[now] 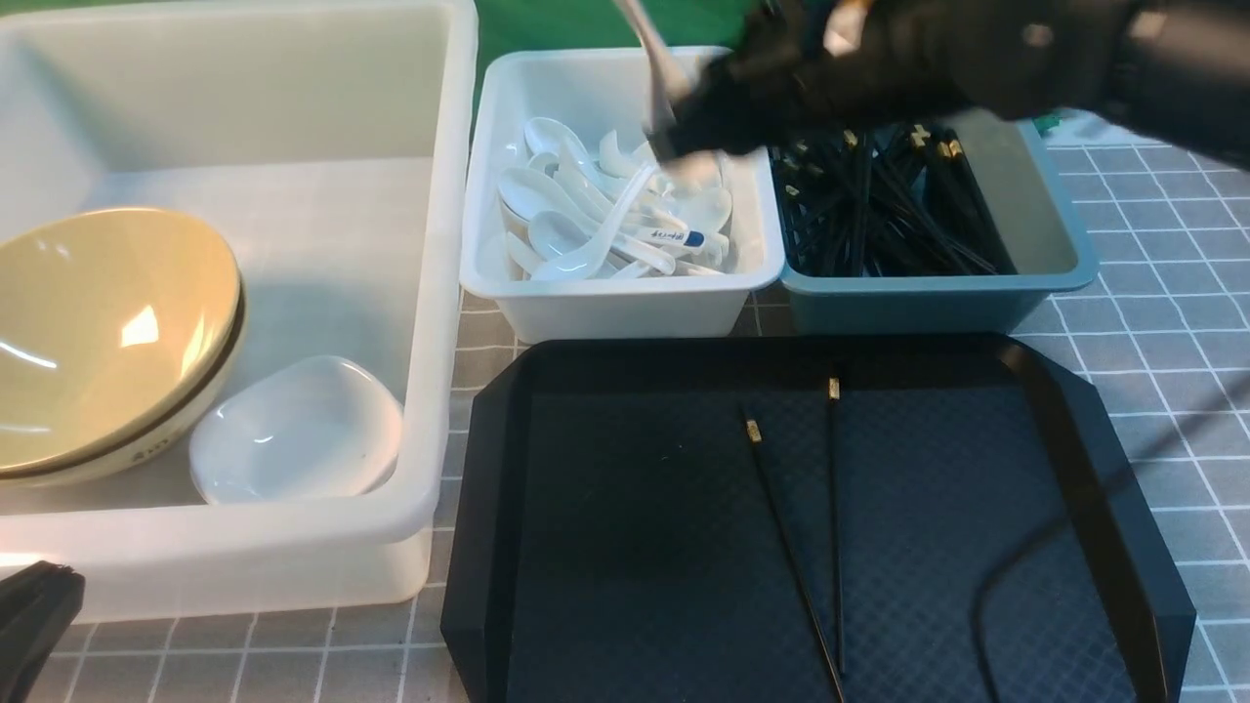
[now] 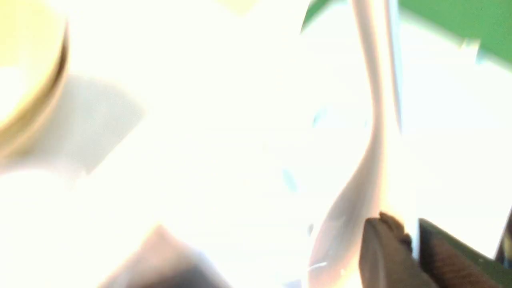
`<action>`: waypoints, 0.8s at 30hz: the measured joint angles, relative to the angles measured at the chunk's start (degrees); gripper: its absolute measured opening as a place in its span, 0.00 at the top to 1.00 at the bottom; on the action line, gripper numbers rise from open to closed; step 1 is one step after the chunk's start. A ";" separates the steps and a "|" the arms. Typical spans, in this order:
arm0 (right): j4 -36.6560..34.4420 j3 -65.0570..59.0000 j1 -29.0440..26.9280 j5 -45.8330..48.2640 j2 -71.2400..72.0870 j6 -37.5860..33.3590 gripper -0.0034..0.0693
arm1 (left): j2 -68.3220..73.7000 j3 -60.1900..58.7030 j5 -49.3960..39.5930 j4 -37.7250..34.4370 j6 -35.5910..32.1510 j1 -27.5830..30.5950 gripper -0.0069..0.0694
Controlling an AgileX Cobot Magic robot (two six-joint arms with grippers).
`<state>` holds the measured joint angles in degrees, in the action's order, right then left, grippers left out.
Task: On grey table put chopsticks spoon bowls plates into blue grey white boxes.
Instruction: 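Place the white spoon into the bin of spoons with the right gripper, then grasp the chopsticks with the right gripper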
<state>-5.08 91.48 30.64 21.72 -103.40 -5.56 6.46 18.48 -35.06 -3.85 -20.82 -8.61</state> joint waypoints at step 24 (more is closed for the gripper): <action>5.52 -19.34 4.91 28.26 -0.59 16.76 0.23 | 0.00 0.00 0.07 0.07 0.00 0.00 0.92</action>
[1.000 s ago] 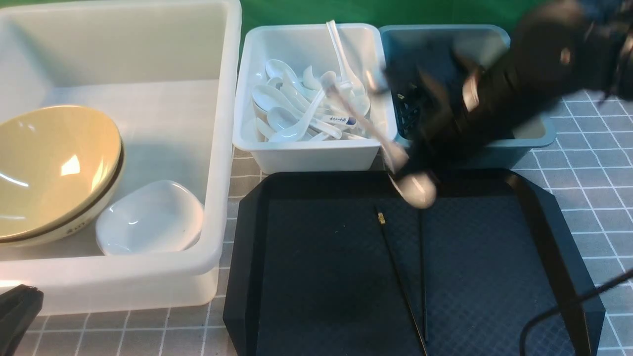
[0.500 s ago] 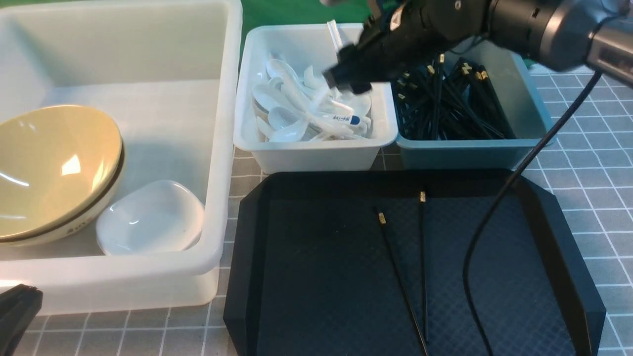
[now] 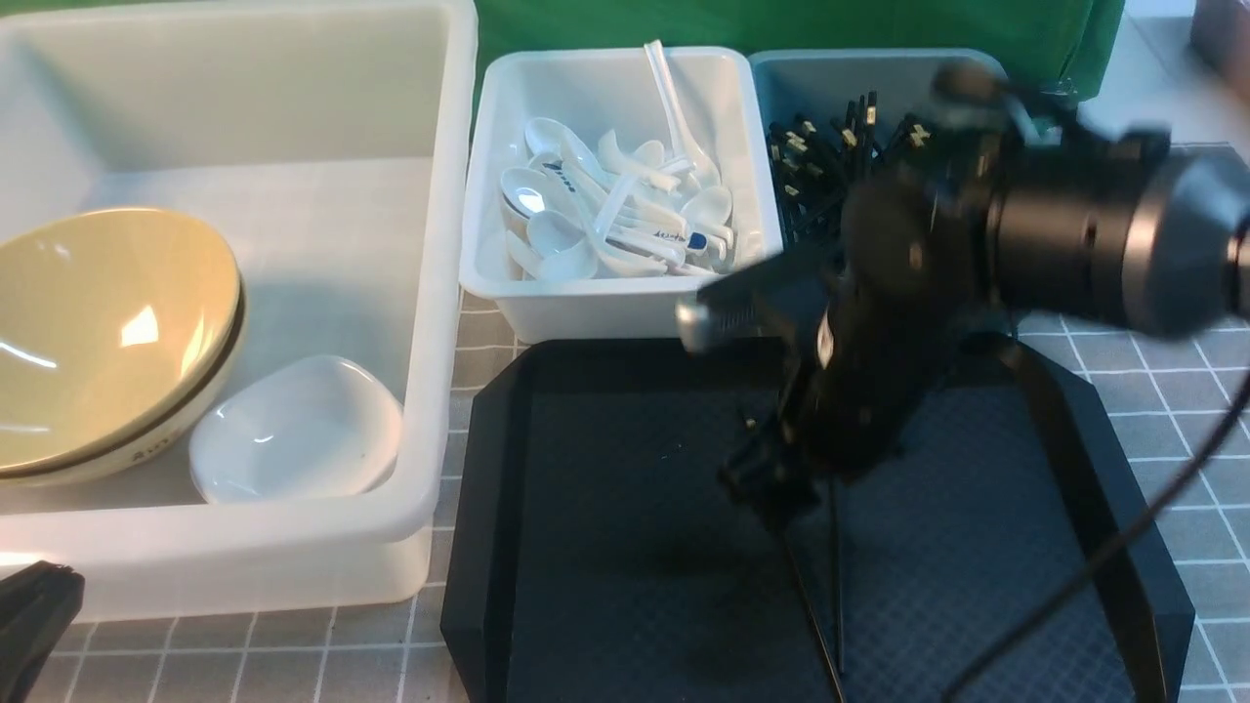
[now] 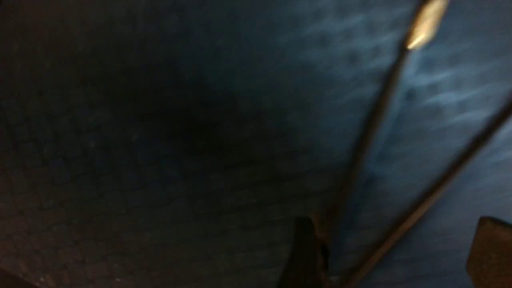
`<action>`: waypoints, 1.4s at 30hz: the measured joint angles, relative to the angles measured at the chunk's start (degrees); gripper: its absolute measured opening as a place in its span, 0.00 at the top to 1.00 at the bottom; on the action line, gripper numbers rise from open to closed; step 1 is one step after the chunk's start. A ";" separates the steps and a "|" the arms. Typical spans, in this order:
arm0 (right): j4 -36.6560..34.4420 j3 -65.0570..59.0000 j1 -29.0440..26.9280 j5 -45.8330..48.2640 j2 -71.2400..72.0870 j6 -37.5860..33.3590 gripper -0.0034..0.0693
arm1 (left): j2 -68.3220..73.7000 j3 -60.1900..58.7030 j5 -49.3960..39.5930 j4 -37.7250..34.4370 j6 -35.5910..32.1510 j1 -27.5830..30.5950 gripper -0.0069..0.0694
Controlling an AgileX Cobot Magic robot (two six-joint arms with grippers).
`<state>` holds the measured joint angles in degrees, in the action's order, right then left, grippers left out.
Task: On grey table put chopsticks spoon bowls plates into blue grey white boxes.
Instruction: 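Grasp the chopsticks with the right gripper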
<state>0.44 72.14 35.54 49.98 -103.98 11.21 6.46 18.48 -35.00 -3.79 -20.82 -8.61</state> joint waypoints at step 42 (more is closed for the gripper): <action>8.23 -12.53 0.47 -9.47 22.49 -8.52 0.91 | 0.00 -0.58 0.41 0.05 0.00 0.00 0.92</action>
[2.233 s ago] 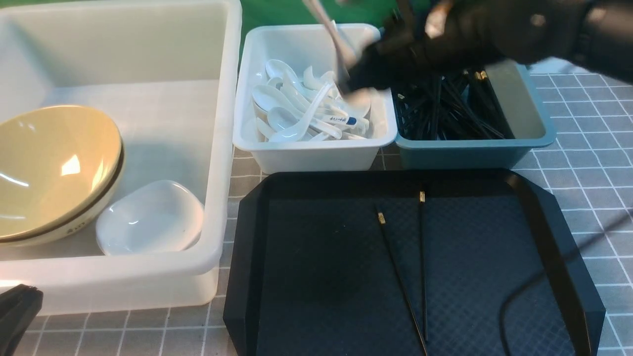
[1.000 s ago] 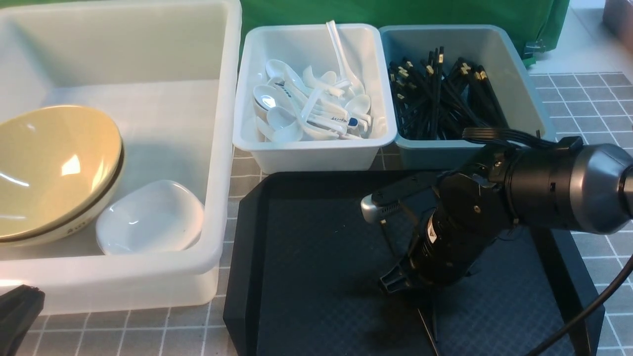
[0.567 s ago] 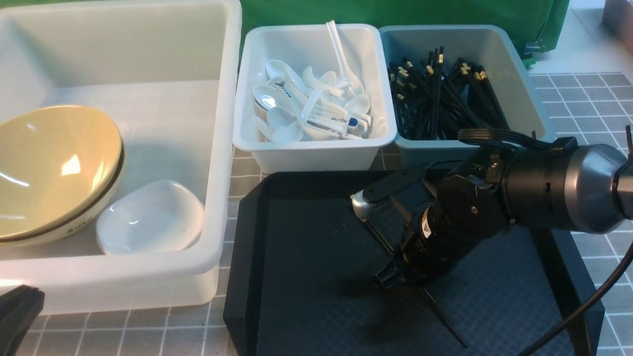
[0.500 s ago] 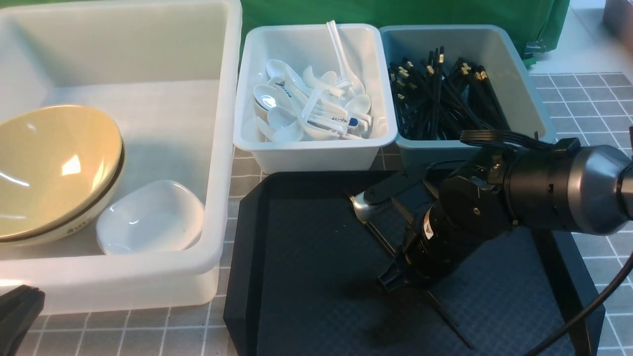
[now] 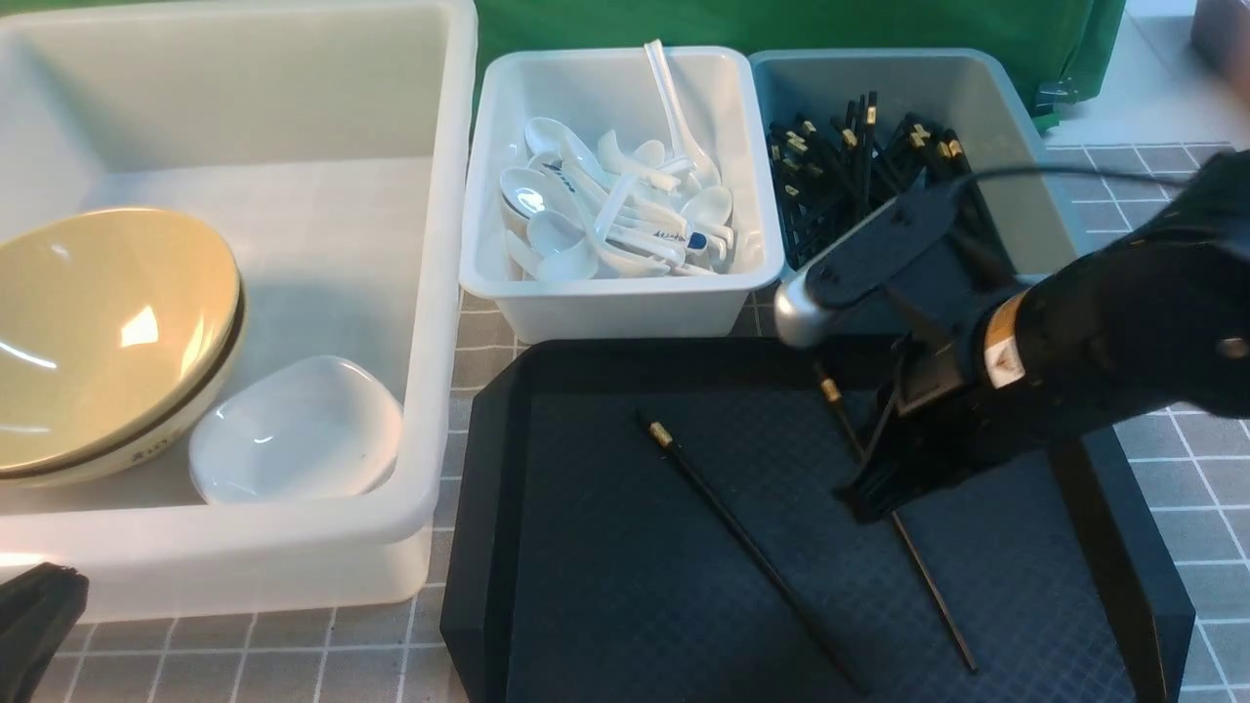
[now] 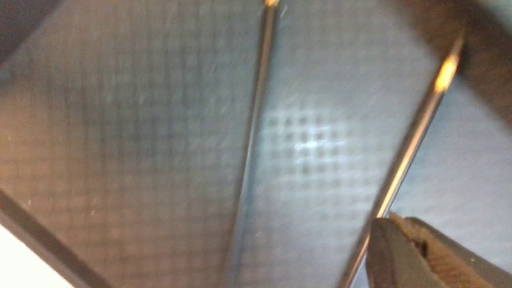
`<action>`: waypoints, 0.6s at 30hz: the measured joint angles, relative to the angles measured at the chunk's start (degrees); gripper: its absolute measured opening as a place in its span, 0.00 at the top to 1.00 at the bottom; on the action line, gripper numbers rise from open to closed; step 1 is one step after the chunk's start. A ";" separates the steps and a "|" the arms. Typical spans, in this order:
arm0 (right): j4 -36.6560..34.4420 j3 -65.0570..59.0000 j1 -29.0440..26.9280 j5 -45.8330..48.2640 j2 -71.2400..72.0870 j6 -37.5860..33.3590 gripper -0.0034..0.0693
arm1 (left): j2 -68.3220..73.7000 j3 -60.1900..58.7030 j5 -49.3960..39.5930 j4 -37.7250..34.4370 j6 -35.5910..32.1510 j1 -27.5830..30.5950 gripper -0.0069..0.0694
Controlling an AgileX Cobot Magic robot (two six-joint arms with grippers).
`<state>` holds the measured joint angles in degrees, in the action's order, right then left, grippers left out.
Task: On grey table put chopsticks spoon bowls plates into blue grey white boxes.
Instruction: 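Grasp the chopsticks with the right gripper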
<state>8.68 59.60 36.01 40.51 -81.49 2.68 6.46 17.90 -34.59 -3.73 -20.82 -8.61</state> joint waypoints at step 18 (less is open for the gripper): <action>-6.81 0.22 -13.94 -2.06 -18.53 2.07 0.52 | 0.00 0.00 0.00 0.00 0.00 0.00 0.92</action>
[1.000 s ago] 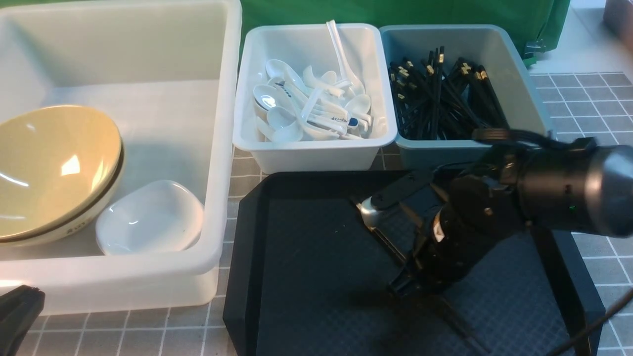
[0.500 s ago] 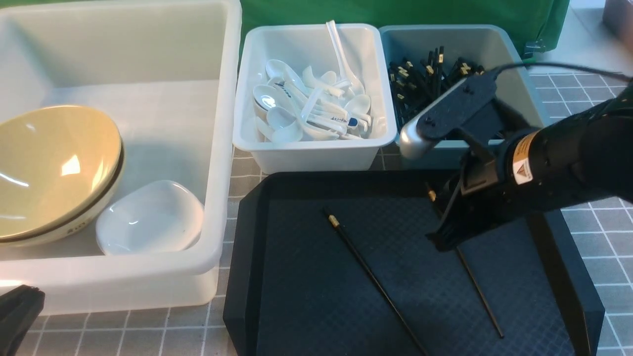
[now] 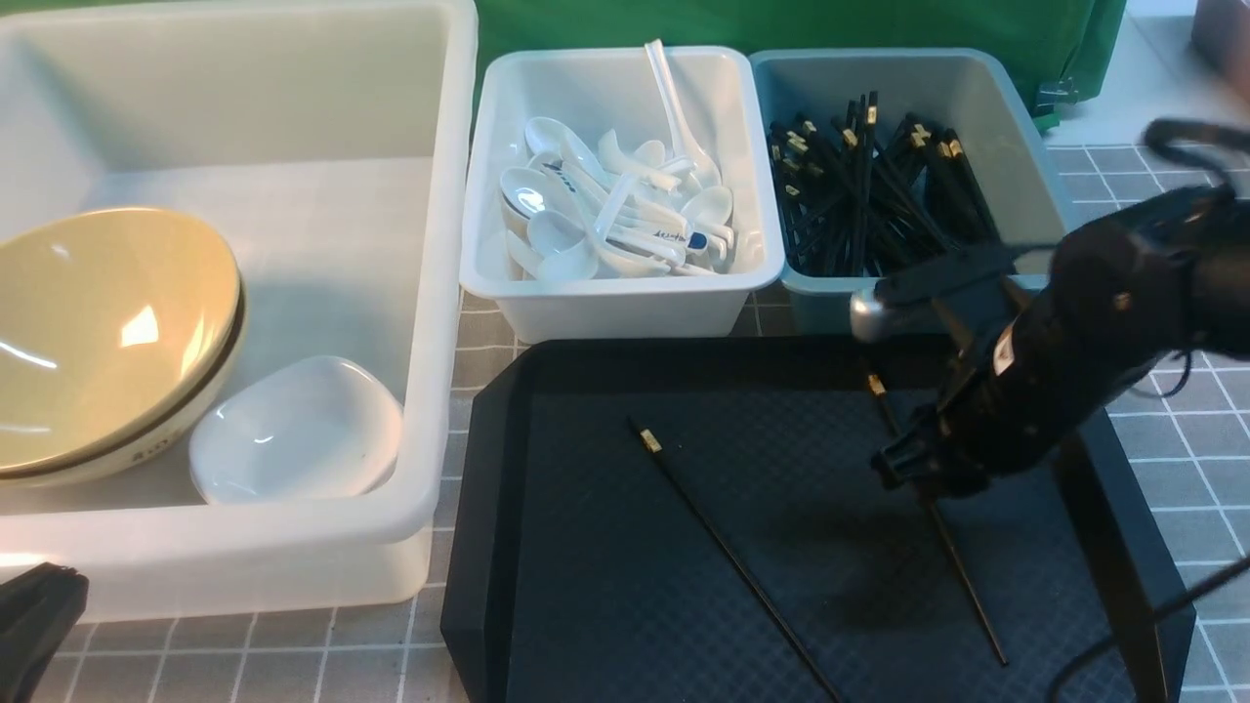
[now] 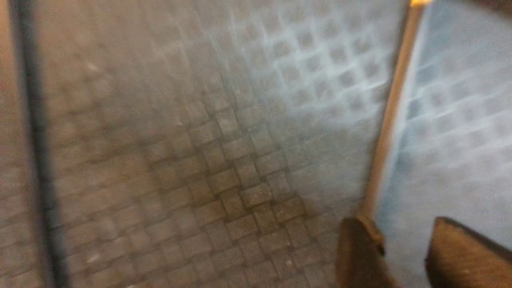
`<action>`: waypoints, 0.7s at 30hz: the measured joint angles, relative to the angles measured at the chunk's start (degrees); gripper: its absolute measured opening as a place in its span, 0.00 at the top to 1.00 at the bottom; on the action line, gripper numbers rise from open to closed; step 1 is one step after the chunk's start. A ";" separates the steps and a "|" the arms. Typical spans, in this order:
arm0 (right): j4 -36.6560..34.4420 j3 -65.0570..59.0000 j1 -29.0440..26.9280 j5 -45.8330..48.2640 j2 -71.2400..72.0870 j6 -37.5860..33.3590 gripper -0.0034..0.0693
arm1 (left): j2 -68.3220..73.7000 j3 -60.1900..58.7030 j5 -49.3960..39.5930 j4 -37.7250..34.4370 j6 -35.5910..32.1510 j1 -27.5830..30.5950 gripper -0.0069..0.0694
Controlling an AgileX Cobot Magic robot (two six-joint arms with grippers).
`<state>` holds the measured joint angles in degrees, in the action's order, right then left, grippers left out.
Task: On grey table put chopsticks spoon bowls plates into blue grey white boxes.
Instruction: 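Grasp the chopsticks with the right gripper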
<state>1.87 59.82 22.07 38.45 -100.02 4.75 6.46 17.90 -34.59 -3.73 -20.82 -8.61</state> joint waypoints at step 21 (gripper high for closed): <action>-0.83 0.29 5.79 2.01 15.79 -14.49 0.88 | 0.00 0.00 0.06 0.10 0.00 0.00 0.92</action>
<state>1.04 60.11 27.86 40.46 -84.23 -9.73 6.46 17.90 -34.53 -3.63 -20.82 -8.61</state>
